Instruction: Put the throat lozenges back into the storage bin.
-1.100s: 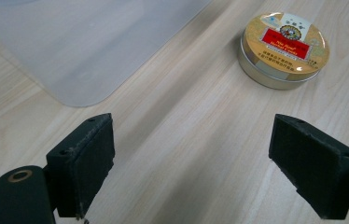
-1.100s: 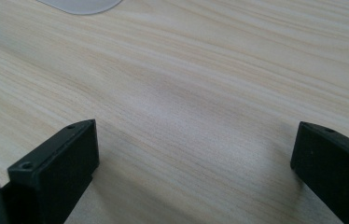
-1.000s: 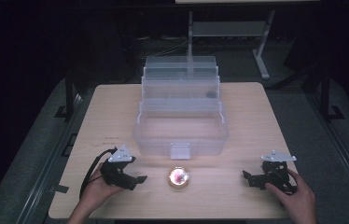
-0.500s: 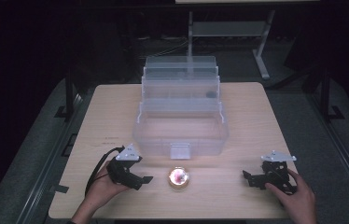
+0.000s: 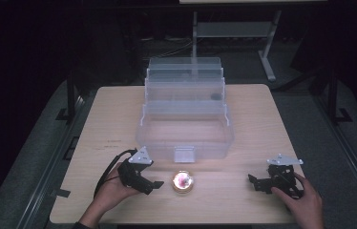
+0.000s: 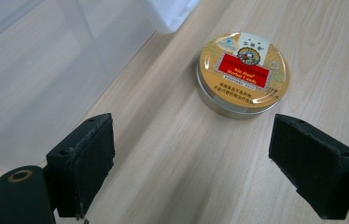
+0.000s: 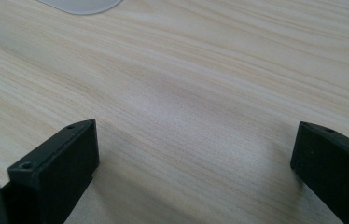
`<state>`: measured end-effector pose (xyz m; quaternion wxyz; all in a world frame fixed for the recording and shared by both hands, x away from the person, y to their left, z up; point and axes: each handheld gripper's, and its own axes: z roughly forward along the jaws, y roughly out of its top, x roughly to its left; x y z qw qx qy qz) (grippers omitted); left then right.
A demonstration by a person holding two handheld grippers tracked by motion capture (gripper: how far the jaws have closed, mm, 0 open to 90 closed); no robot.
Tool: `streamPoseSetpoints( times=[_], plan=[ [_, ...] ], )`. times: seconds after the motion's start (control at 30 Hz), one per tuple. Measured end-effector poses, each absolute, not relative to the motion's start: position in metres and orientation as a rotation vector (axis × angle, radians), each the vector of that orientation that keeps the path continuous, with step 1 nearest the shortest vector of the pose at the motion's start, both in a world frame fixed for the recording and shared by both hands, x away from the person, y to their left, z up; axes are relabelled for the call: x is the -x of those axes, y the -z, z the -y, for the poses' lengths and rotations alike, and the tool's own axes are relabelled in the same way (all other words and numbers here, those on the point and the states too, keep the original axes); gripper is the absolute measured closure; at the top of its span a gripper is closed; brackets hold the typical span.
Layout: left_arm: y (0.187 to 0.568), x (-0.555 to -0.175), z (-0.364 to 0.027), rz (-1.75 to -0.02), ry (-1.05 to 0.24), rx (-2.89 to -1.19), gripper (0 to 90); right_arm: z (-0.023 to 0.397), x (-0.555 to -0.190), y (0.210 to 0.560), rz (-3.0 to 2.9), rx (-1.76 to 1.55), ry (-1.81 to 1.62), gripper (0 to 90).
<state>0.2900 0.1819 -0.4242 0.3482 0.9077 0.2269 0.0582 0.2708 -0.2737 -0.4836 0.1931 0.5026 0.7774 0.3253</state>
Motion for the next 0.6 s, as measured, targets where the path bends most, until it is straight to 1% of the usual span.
streamPoseSetpoints(
  times=[0.6],
  plan=[
    [0.423, -0.294, -0.154, -0.521, -0.096, -2.403, 13.6, 0.274, -0.271, 0.484, -2.182, -1.409, -0.912, 0.5]
  ],
)
